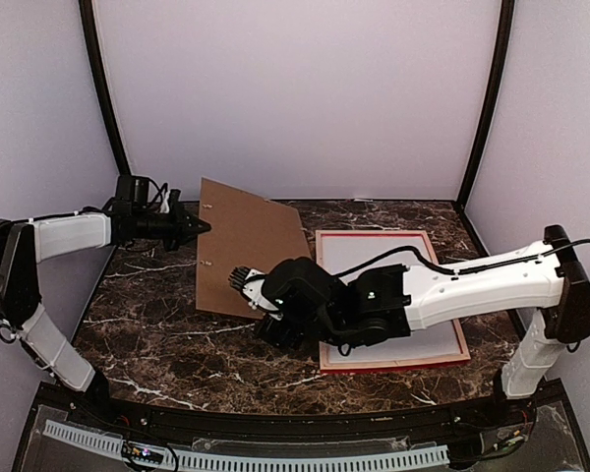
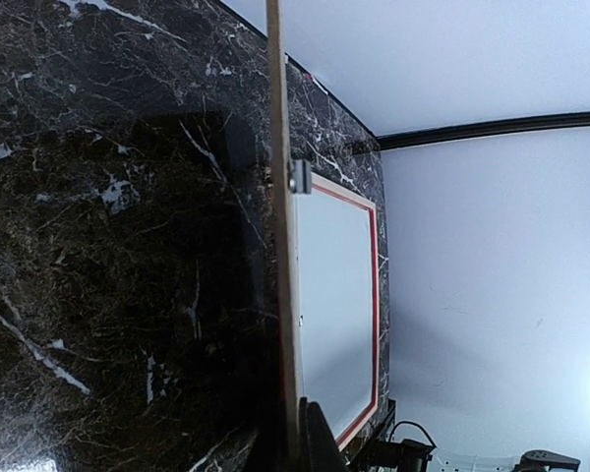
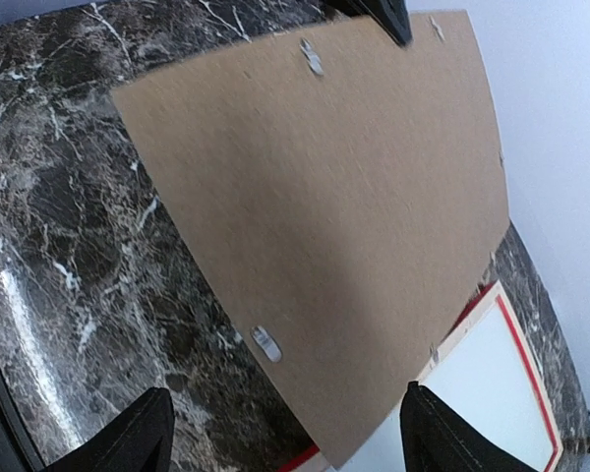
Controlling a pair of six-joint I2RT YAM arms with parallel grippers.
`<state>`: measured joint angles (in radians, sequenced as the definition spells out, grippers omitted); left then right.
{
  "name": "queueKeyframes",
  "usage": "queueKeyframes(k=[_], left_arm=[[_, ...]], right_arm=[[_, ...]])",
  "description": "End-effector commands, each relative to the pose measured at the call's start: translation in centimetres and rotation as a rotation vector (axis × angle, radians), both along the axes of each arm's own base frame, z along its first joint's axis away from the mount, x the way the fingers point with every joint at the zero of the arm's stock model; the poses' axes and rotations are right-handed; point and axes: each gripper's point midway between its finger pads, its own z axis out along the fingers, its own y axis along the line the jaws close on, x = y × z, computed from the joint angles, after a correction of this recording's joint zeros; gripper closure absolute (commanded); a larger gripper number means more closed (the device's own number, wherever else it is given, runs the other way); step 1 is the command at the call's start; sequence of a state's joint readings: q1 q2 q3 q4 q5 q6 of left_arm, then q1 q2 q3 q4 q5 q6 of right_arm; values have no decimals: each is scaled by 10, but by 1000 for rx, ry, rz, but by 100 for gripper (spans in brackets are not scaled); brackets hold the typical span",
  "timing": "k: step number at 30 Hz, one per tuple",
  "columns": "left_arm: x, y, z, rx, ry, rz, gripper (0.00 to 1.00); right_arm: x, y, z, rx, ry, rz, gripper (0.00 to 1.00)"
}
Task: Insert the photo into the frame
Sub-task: Pass from the right arm to the left, then move the frame body to the center of the board.
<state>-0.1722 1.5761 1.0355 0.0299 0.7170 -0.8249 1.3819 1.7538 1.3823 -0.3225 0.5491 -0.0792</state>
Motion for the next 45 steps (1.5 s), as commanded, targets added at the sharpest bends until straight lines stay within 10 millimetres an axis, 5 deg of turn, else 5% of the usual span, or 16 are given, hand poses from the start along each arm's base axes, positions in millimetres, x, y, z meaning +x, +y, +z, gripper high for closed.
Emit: queueKeyframes(k=[1, 11, 17, 22, 28, 36, 45], left_arm=[[-11, 6, 45, 11, -134, -85, 100], [-31, 10, 103, -89, -230, -126, 100], [-43, 10, 132, -158, -297, -152, 100], [-50, 9, 141, -167, -320, -166, 100], [-55, 9, 142, -161, -329, -176, 100], [-53, 9, 131, -158, -311, -173, 100], [-49, 10, 123, -160, -297, -161, 100]], right_arm=[[22, -45, 5, 106, 121, -131, 20], [126, -211, 7, 263, 287, -611, 20], [163, -324, -42, 369, 530, -931, 16], [171, -384, -88, 480, 683, -1069, 15], [177, -405, -120, 581, 794, -1105, 15], [181, -408, -151, 620, 876, -1112, 16], [172, -385, -167, 660, 954, -1011, 18]])
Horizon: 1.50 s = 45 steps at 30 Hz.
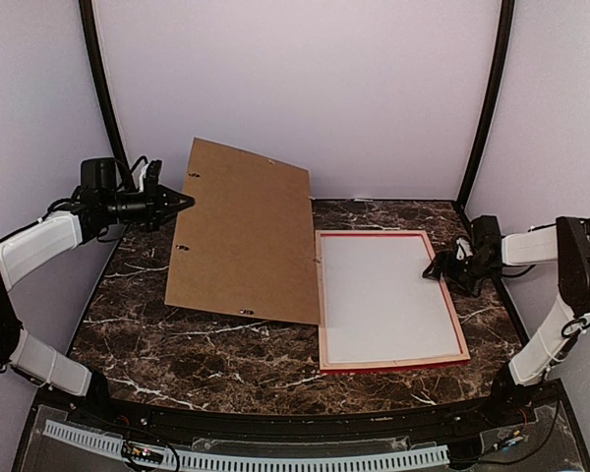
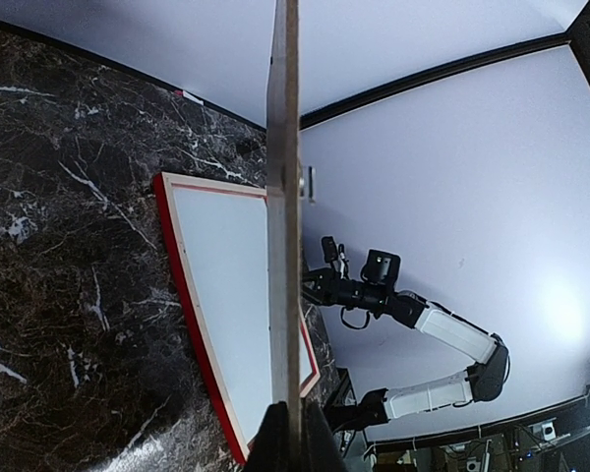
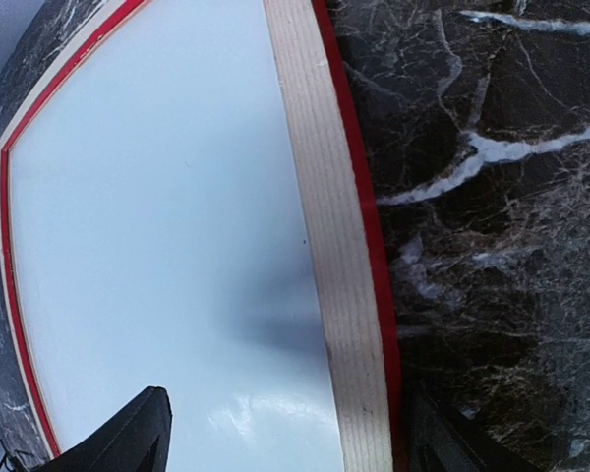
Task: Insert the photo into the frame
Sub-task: Move the frame body to the center of the board, then place the backboard on the frame body.
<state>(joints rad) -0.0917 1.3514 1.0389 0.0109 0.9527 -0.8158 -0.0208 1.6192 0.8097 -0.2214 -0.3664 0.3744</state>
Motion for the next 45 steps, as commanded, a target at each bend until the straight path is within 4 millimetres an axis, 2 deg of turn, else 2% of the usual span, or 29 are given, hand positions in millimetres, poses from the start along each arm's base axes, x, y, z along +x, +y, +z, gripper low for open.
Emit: queueKeyframes(k=[1, 8, 18, 22, 24, 26, 31, 36, 41, 45], left_arm=[[-5, -1, 24, -27, -102, -25, 100], [-2, 0, 8, -25, -77, -2, 100], [-4, 3, 2, -18, -63, 23, 100], [-8, 6, 0, -25, -62, 51, 100], [-10, 5, -3, -33, -56, 52, 100], [-13, 1, -10, -45, -40, 35, 100], [-19, -16, -17, -79, -14, -22, 100], [-24, -34, -23, -105, 4, -88, 100], [-22, -49, -35, -149, 46, -163, 100], [-18, -62, -47, -172, 85, -214, 100]], right_arm=[[-14, 23, -11, 74, 16, 65, 18], [-22, 75, -12, 90, 4, 186, 20], [-26, 154, -6, 130, -12, 289, 23], [-31, 191, 4, 188, -29, 321, 22], [-32, 202, 9, 196, -39, 336, 22], [-29, 203, 13, 184, -51, 336, 21], [-20, 189, 24, 101, -79, 323, 19], [-14, 162, 34, 81, -100, 285, 19], [-10, 132, 38, 58, -103, 254, 19], [-9, 119, 39, 52, -100, 247, 20]])
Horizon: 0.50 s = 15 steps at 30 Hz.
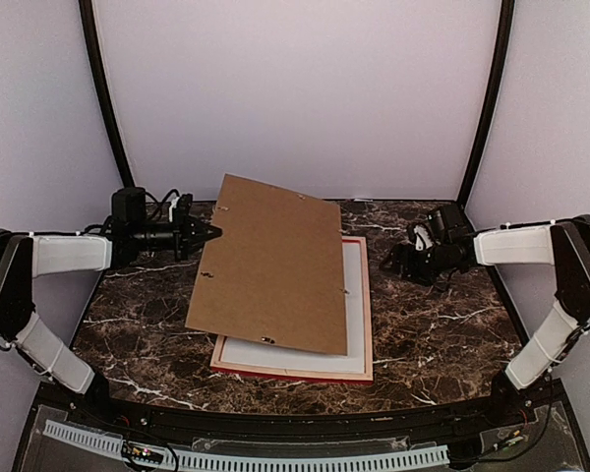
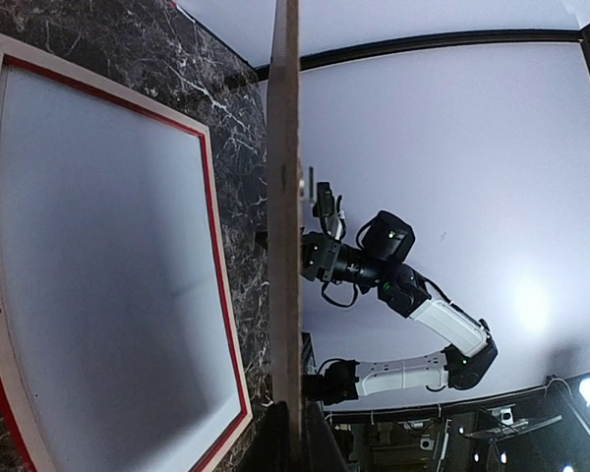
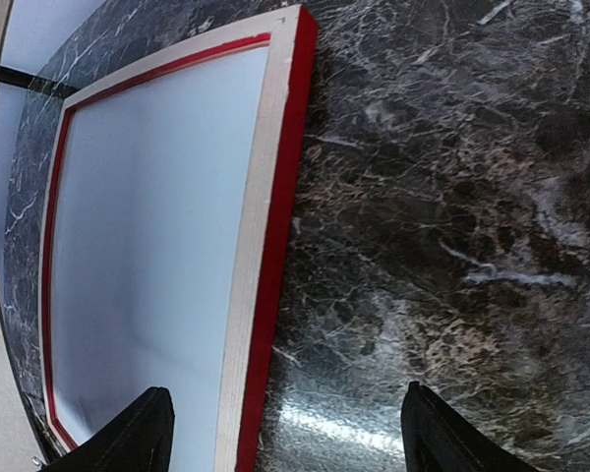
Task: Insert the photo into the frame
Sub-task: Place the backboard on the frame body.
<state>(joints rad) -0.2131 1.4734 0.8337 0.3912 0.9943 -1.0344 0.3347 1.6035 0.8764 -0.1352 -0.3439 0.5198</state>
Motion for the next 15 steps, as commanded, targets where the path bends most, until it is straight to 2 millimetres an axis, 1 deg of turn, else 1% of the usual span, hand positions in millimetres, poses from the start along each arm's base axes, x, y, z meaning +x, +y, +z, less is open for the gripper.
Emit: queueKeyframes(k=[1, 2, 3, 4, 5, 8, 9, 15], left_arm=[[-2, -18, 12, -73, -50, -101, 100], [0, -19, 12, -74, -54, -105, 100], [2, -22, 5, -72, -36, -112, 100], [4, -24, 4, -72, -38, -114, 100], [5, -27, -3, -67, -25, -119, 100], [10, -33, -12, -61, -13, -125, 100], [11, -35, -19, -56, 1, -128, 100], [16, -48, -39, -46, 42, -136, 100]], right_arm=[[-5, -14, 0, -26, 2, 17, 20], [-5, -15, -1, -32, 1, 23, 20], [-5, -16, -2, -33, 4, 25, 20], [-4, -16, -1, -36, 2, 26, 19], [-3, -18, -2, -41, -1, 19, 20], [-1, -21, 0, -43, -18, 9, 18], [0, -21, 0, -43, -18, 9, 18], [4, -20, -4, -47, -6, 12, 19]])
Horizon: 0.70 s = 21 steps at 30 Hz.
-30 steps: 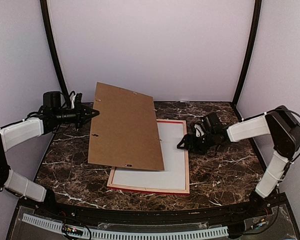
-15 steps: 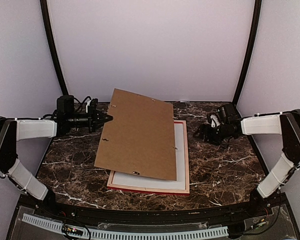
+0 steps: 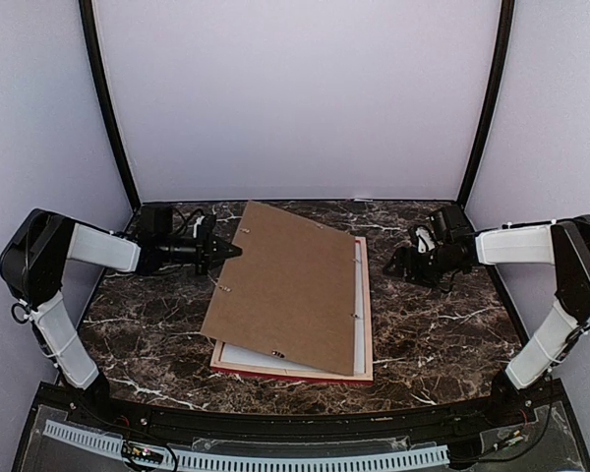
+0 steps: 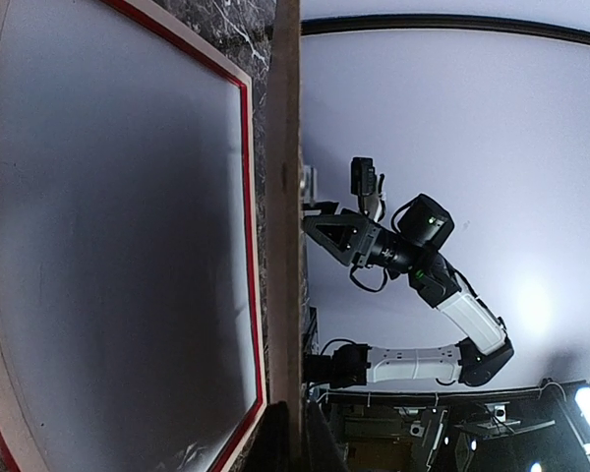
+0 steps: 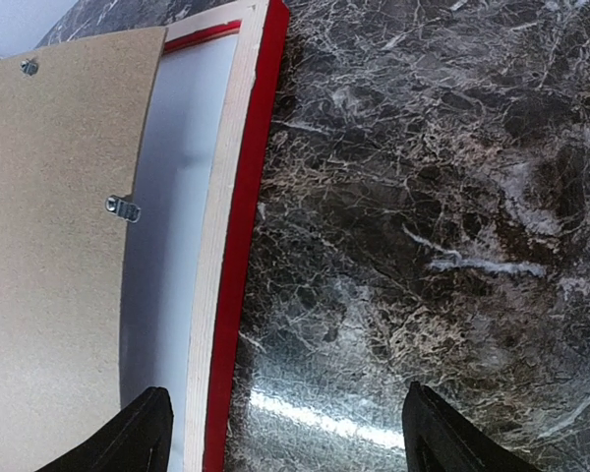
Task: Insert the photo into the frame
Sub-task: Place the backboard on the frame body.
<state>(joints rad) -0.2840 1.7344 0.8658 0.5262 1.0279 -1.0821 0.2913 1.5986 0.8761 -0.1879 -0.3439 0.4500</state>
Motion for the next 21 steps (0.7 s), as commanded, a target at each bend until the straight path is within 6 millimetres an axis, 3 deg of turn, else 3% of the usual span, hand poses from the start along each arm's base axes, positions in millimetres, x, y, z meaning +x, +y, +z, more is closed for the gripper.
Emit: queueKeyframes(k=[1, 9, 21], left_arm=[[6, -15, 26, -55, -102, -41, 100], [12, -25, 10, -74, -62, -38, 100], [17, -25, -3, -64, -45, -6, 100]], right_arm=[[5, -1, 2, -1, -13, 4, 19], [6, 0, -3, -2, 2, 11, 19], [5, 0, -8, -4, 10, 16, 20]])
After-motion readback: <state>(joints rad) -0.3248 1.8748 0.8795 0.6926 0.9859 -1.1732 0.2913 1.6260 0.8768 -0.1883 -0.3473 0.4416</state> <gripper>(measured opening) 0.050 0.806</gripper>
